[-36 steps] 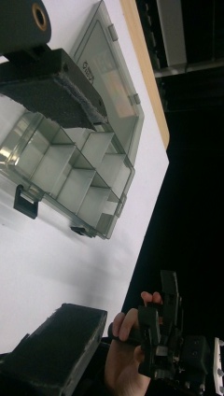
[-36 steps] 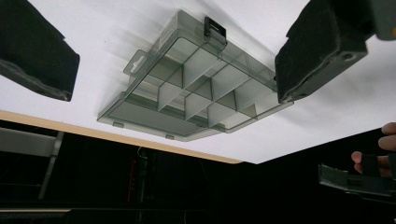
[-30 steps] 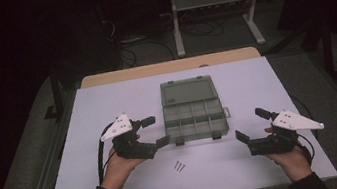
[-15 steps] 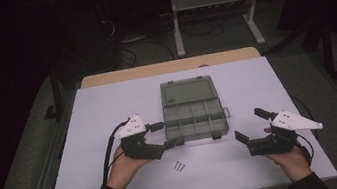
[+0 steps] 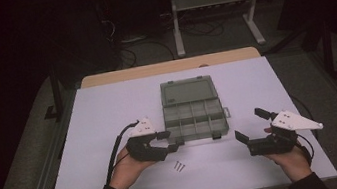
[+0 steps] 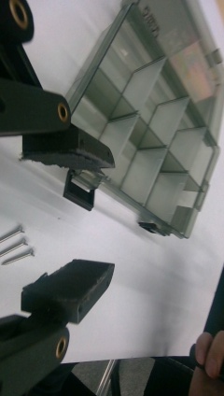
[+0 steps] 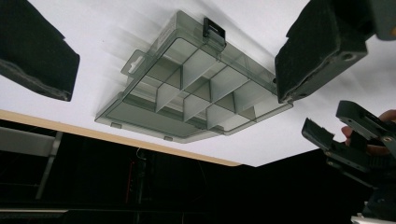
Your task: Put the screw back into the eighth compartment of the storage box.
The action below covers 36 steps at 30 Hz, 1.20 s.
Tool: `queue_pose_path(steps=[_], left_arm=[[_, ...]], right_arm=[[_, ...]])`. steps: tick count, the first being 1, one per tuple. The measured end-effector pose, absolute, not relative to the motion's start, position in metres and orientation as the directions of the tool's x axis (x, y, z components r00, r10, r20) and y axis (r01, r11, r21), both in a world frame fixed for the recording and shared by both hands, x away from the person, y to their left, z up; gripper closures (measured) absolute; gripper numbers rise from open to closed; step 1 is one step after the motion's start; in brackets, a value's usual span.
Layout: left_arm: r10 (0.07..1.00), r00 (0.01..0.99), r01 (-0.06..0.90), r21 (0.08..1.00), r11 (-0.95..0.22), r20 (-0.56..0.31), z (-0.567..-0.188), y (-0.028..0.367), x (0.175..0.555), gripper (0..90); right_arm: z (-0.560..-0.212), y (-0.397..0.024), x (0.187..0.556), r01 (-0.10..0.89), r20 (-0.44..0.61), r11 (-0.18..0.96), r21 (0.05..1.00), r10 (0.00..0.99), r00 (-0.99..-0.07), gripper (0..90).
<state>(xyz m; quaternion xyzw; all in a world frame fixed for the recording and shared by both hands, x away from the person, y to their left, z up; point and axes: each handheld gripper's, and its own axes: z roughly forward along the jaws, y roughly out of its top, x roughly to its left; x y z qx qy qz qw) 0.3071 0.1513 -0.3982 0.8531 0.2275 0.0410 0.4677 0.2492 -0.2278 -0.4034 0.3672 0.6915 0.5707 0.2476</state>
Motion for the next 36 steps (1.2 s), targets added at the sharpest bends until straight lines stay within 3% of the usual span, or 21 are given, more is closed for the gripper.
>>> queue_pose_path(steps=[14,28,36], left_arm=[[0.46,0.865,0.45,0.715,-0.535,-0.201,-0.405,0.145,0.309,63.9],[0.469,0.856,0.494,0.613,-0.617,-0.218,-0.413,0.135,0.306,76.5],[0.466,0.858,0.499,0.569,-0.654,-0.217,-0.419,0.128,0.303,78.5]], right_arm=[[-0.404,-0.228,0.249,0.225,0.074,0.082,0.971,0.792,-0.606,0.0],[-0.404,-0.228,0.249,0.224,0.07,0.085,0.971,0.793,-0.606,0.0],[-0.404,-0.228,0.249,0.224,0.071,0.084,0.971,0.793,-0.605,0.0]])
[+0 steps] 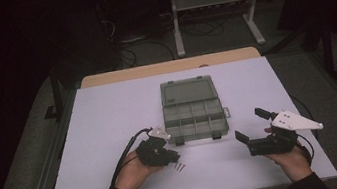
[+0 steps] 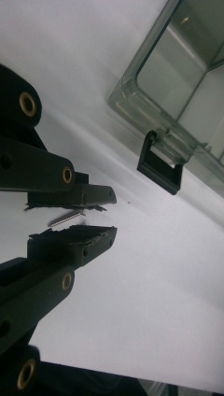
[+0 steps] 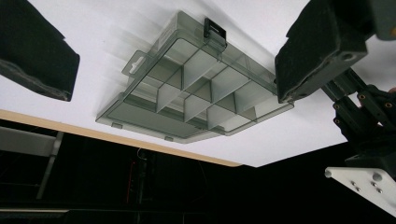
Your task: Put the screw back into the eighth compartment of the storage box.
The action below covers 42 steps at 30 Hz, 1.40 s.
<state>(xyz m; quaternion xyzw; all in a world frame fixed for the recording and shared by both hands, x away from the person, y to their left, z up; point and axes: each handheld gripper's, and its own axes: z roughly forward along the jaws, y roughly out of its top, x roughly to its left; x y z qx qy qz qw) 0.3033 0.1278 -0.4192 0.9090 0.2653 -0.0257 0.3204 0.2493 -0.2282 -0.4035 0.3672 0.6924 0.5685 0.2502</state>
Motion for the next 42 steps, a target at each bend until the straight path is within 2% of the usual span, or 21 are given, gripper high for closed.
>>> queue_pose_path(steps=[24,34,42], left_arm=[[0.46,0.869,0.483,0.512,-0.71,-0.181,-0.43,0.12,0.301,79.8],[0.464,0.87,0.48,0.511,-0.713,-0.169,-0.431,0.12,0.301,87.2],[0.466,0.868,0.483,0.505,-0.715,-0.171,-0.43,0.12,0.301,88.0]], right_arm=[[-0.404,-0.228,0.249,0.224,0.069,0.087,0.971,0.793,-0.606,0.0],[-0.404,-0.228,0.249,0.228,0.074,0.083,0.97,0.793,-0.605,0.0],[-0.404,-0.228,0.249,0.227,0.073,0.084,0.97,0.793,-0.605,0.0]])
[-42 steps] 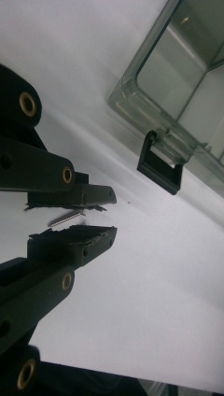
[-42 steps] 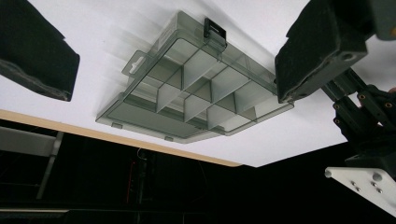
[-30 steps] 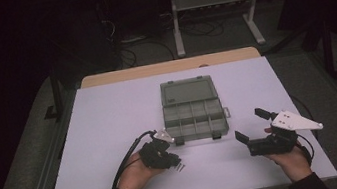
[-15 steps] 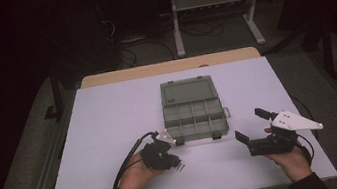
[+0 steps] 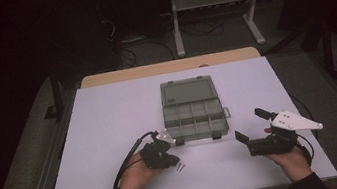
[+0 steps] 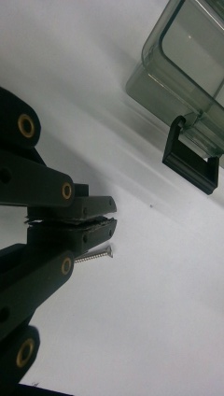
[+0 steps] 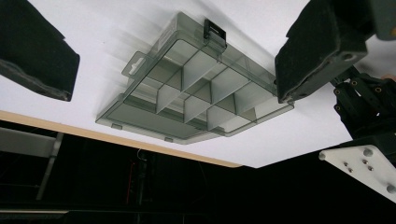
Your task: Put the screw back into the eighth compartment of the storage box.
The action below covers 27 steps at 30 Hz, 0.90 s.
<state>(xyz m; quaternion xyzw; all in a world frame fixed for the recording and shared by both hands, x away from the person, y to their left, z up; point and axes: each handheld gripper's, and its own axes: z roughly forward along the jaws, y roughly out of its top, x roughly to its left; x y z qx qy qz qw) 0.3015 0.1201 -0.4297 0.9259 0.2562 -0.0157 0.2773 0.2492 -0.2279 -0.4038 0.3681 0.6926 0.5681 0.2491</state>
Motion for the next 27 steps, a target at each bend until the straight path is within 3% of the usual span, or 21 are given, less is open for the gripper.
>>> queue_pose_path(steps=[27], left_arm=[[0.44,0.87,0.482,0.578,-0.658,-0.224,-0.397,0.124,0.313,88.0]], right_arm=[[-0.404,-0.228,0.249,0.226,0.072,0.083,0.971,0.794,-0.603,0.0]])
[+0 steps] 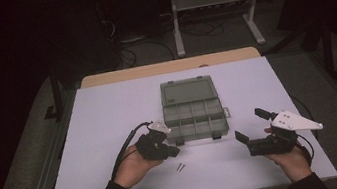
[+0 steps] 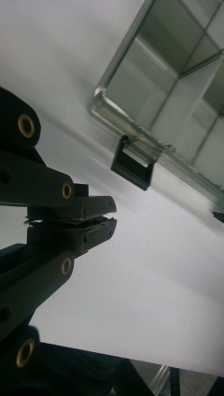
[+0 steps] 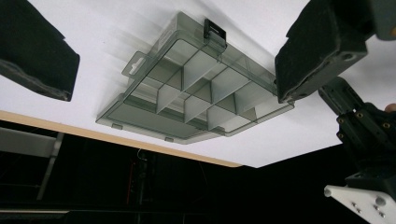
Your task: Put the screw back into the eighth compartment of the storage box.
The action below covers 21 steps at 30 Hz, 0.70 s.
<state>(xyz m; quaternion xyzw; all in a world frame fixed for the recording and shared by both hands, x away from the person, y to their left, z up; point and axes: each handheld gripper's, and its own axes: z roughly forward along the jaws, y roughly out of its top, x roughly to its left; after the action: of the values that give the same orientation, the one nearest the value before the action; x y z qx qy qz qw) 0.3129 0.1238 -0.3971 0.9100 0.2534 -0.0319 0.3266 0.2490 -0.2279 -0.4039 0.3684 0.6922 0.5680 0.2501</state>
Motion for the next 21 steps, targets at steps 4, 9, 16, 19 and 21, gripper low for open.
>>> queue_pose_path(steps=[4,9,16,19,21], left_arm=[[0.435,0.873,0.476,0.58,-0.661,-0.221,-0.393,0.121,0.318,88.0],[0.426,0.878,0.466,0.587,-0.662,-0.218,-0.387,0.117,0.323,88.0],[0.41,0.886,0.452,0.594,-0.665,-0.215,-0.378,0.111,0.33,88.0],[0.407,0.888,0.449,0.599,-0.663,-0.214,-0.376,0.108,0.333,88.0],[0.402,0.89,0.445,0.6,-0.665,-0.214,-0.374,0.107,0.335,88.0]], right_arm=[[-0.404,-0.228,0.249,0.228,0.075,0.081,0.97,0.793,-0.605,0.0],[-0.404,-0.228,0.249,0.226,0.075,0.08,0.971,0.794,-0.604,0.0],[-0.404,-0.228,0.249,0.225,0.074,0.081,0.971,0.793,-0.604,0.0],[-0.404,-0.228,0.249,0.223,0.069,0.085,0.971,0.794,-0.604,0.0],[-0.404,-0.228,0.249,0.226,0.074,0.081,0.971,0.793,-0.605,0.0]])
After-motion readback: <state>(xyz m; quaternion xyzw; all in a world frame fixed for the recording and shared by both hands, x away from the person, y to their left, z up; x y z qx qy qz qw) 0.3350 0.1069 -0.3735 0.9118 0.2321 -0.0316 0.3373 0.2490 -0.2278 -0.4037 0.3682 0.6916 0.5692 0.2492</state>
